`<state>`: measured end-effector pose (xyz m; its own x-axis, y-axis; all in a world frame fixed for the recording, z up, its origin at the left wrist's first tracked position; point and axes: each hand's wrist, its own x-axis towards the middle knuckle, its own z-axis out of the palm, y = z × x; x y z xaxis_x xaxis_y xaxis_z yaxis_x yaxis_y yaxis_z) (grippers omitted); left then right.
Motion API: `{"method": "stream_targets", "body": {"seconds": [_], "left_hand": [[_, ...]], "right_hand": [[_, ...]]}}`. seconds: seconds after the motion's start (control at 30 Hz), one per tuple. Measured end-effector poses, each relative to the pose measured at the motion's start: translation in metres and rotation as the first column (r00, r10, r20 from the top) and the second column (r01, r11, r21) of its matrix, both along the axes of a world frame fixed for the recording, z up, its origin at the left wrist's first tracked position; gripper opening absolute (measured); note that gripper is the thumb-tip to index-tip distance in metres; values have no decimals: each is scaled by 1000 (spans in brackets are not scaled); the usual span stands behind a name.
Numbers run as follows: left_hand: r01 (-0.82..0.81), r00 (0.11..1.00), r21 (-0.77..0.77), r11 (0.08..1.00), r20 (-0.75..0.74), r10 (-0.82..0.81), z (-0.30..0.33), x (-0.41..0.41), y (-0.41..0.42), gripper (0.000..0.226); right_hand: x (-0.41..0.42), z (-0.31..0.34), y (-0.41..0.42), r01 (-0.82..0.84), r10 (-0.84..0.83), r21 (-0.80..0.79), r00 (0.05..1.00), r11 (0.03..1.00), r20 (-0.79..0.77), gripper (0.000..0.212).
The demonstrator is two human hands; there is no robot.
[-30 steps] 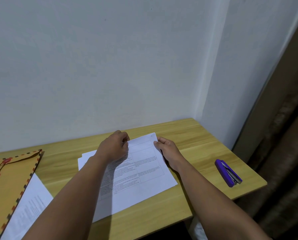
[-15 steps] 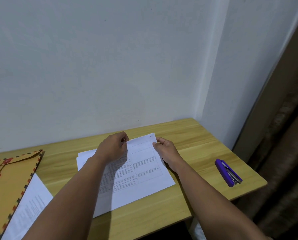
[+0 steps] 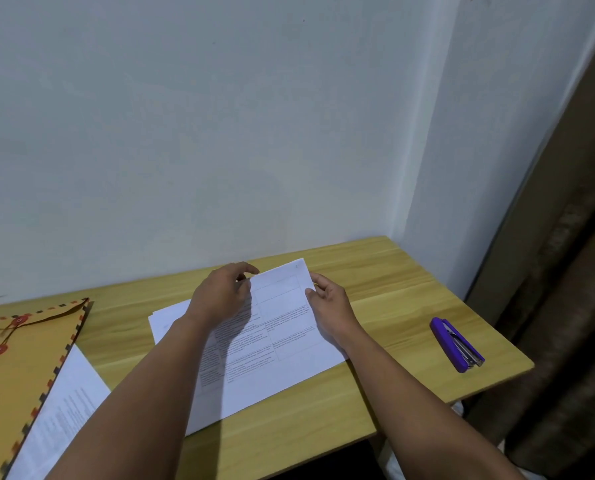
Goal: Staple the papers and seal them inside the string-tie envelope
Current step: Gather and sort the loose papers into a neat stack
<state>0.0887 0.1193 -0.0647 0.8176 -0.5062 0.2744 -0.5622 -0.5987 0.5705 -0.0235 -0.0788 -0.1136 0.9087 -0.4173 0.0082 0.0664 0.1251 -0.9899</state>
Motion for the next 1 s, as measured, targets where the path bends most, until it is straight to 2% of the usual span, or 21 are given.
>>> {"method": "stream_targets", "body": {"seconds": [0.1,0.27,0.47,0.53,0.63,0.83,1.0], "left_hand": [[7,1000,-7,1000,31,-7,-2,2,1,25],[10,999,-6,1000,47,-10,-3,2,2,26],[48,994,66,997,91,-54,-3,-4,-1,33],[21,994,78,997,109,-30,-3,-4,-1,32],[-39,991,98,994,135,26,-4,-2,1,31],[-38,994,117,992,109,25,-7,-4,2,14],[-42,992,83,996,122,32,-6,-8,-2,16]], "right_hand": [[0,0,1,19,-20,-66,1000,998,-22,47],[1,-2,2,17,-19,-80,999,997,-27,52],[10,-8,11,14,-18,-109,999,994,-31,57],[9,-13,12,19,-29,-202,998,979,-47,67],[6,-15,12,-31,18,-343,999,939,-41,64],[3,-14,14,-27,11,-288,998,957,-56,59],[0,-15,16,-62,43,-331,997,942,-62,62]]}}
